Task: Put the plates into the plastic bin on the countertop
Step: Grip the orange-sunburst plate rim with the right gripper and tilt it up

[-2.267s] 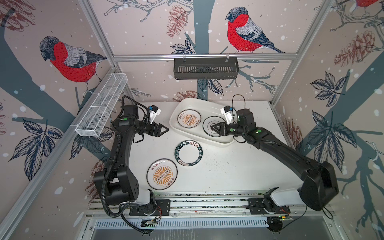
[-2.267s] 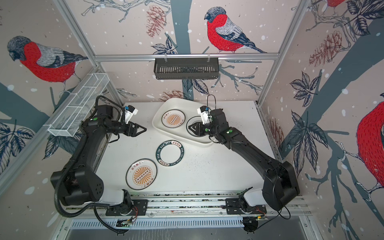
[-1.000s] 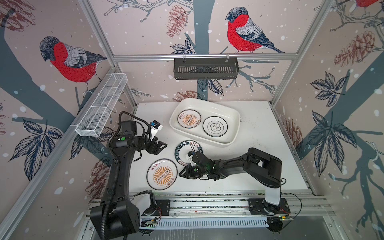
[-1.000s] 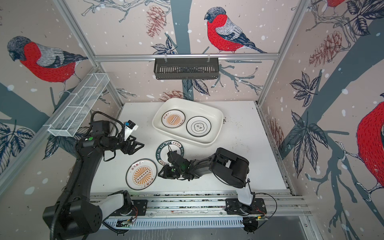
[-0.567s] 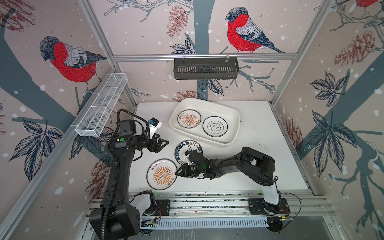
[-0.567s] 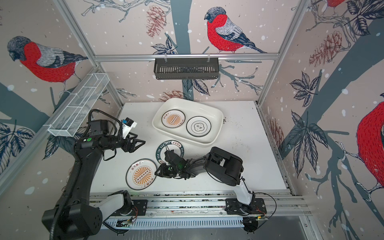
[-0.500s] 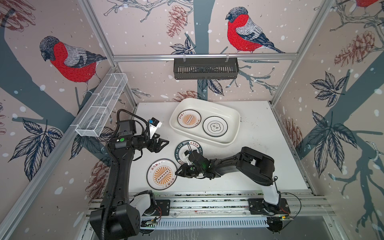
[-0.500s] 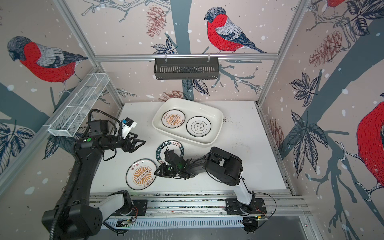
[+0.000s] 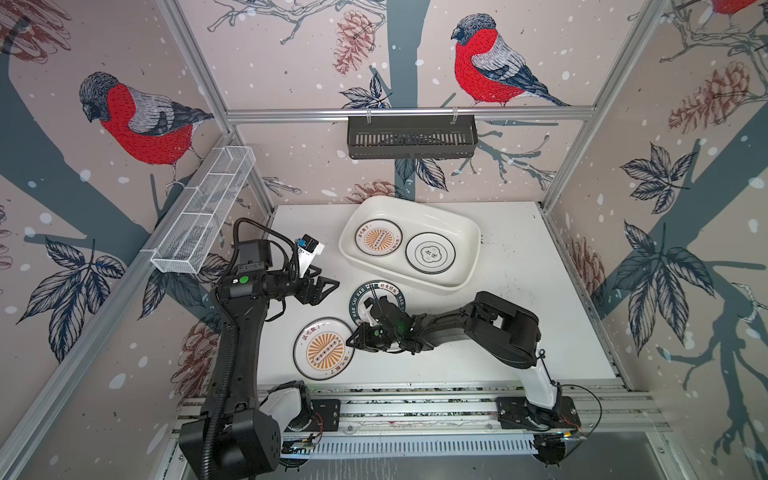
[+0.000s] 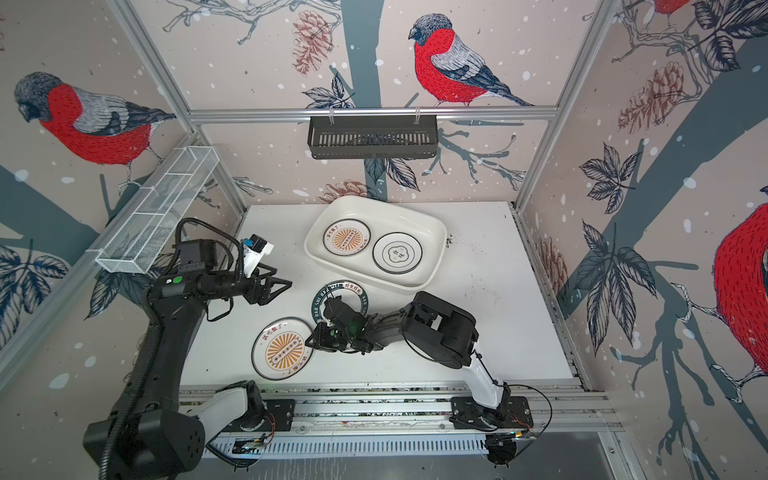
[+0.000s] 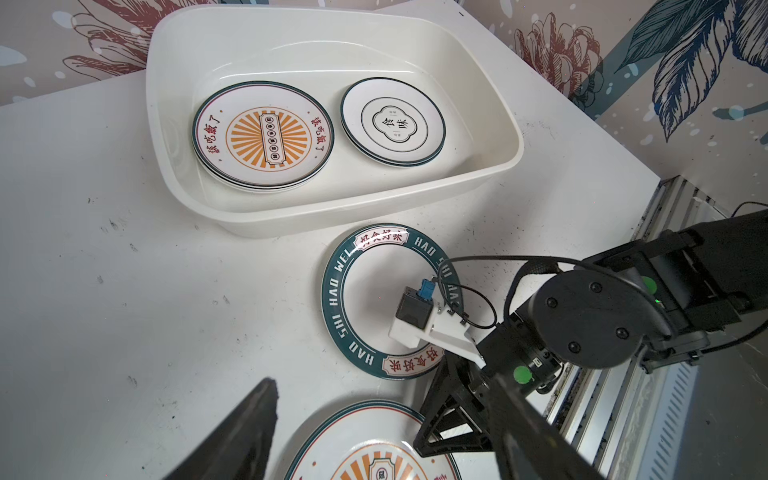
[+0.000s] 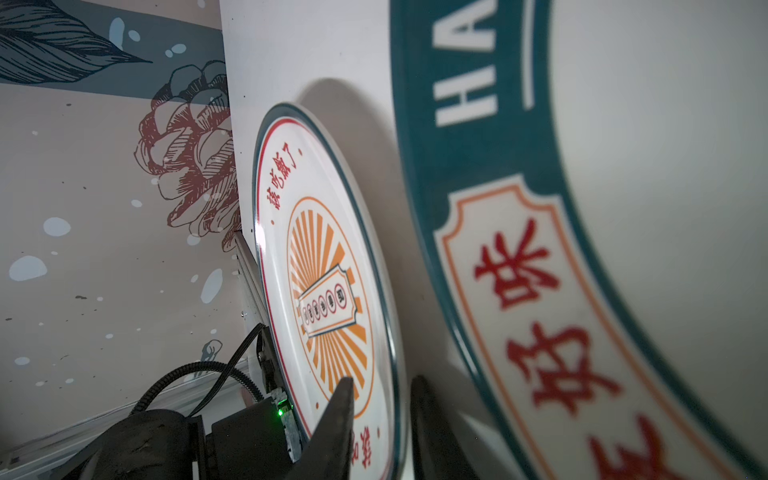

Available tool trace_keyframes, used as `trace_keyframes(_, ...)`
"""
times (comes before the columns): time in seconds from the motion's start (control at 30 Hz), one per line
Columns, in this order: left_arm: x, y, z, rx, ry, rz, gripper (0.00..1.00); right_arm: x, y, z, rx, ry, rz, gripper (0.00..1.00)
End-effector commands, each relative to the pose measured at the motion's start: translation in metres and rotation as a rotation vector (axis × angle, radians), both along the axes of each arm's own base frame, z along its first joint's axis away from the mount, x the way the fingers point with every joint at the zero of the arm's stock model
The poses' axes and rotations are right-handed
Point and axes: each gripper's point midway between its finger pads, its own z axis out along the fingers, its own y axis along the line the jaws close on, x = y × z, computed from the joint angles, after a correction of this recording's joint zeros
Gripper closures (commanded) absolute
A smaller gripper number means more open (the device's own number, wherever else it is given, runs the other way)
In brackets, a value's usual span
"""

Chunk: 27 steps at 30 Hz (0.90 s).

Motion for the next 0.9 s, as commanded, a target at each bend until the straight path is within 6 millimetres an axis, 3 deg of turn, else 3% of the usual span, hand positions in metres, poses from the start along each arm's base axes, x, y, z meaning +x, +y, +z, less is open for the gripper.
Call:
trace_keyframes(0.0, 0.000, -0.005, 0.006, -0.024, -0.030, -0.030, 0.21, 0.001, -0.001, -0.009, -0.046, 0.001, 0.001, 0.75)
trace_keyframes(0.47, 0.000, -0.007, 0.008, -0.040, -0.031, -0.036, 0.21, 0.003, -0.003, -0.012, -0.030, 0.015, -0.001, 0.89)
trace_keyframes(0.87, 0.000, -0.007, 0.017, -0.048, -0.046, -0.034, 0.21, 0.004, 0.002, -0.002, 0.004, 0.011, 0.008, 0.96)
